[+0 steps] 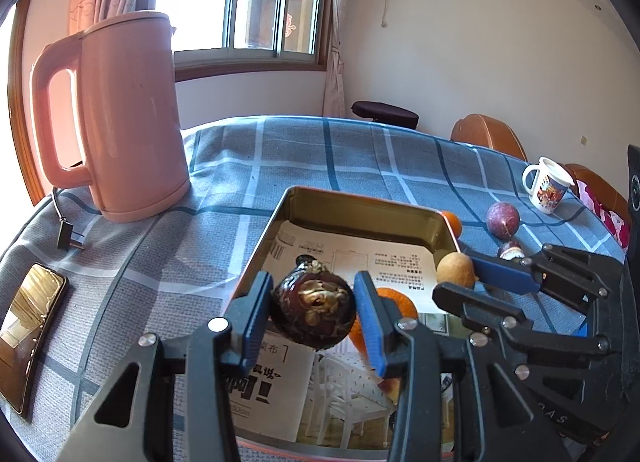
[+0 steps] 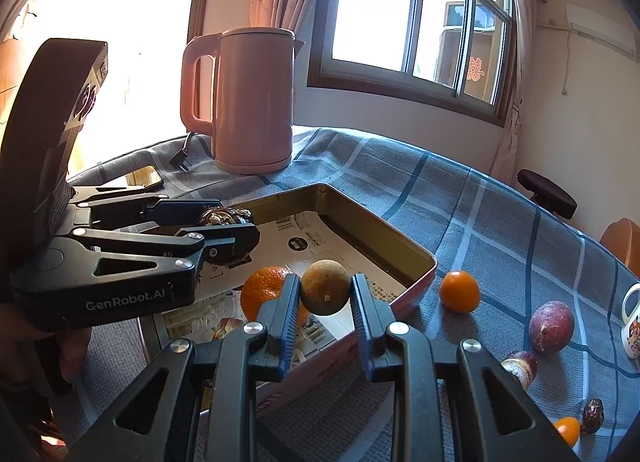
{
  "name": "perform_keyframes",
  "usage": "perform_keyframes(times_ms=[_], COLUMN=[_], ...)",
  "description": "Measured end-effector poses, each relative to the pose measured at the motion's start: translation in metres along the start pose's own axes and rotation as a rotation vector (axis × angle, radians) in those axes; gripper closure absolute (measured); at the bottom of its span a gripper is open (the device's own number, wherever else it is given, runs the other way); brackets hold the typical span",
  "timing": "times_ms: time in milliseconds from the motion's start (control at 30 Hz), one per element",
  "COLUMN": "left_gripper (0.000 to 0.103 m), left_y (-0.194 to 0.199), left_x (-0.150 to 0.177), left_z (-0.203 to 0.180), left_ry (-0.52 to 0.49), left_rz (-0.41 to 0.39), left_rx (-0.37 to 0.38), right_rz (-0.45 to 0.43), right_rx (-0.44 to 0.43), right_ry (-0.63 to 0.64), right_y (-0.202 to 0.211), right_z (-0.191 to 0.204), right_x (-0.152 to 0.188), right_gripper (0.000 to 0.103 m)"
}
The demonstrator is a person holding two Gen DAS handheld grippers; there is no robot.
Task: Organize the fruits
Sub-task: 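Open both tools to release the fruits inside the tin, then grasp the cut fruit half with left tool while right tool grasps the large orange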
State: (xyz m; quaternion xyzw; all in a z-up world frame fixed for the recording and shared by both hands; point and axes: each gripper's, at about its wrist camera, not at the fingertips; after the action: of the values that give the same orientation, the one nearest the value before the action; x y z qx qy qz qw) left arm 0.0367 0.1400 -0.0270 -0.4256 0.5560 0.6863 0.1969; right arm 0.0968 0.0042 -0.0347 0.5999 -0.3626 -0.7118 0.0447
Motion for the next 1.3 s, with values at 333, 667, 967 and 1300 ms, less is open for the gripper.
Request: perform_keyframes(times_ms=[333, 667, 967, 1300], left_gripper=[0.059, 0.047, 0.031, 0.022], left_y=[-0.005, -0.002, 0.021, 0.041], left_x=[0.000, 0.000, 0.003, -0.001], left_z=[-0.004, -0.003, 0.002, -0.057], left_ry=[-0.014, -0.007, 0.060, -0.010], left_rz=[0.026, 0.007, -0.096, -0.135], left_rx=[-0.001, -0.017, 0.000, 0.086], right_rz=[0.035, 0.057, -0.011, -0.017], right_rx=[-0.005, -0.005, 0.119, 0.327], right_ry=[-0.007, 0.009, -0.013, -0.239], right_y=[-0.006, -0.009, 0.020, 0.100], right_z=[-0.001, 0.003, -0.010, -0.102], right_x=[0.000, 0.001, 0.010, 0.059], right_gripper=[0.075, 0.066, 0.033, 0.033])
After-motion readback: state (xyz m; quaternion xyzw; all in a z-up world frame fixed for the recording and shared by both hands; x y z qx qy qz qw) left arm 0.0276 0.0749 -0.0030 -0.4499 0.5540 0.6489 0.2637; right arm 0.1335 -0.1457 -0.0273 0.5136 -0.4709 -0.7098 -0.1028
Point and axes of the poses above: each gripper's, at about its wrist camera, not at the fingertips, and y roughly against the way its jaws point, z to its left, x to its underside, and after that the axes turned 12 degrees about -x, right-handed
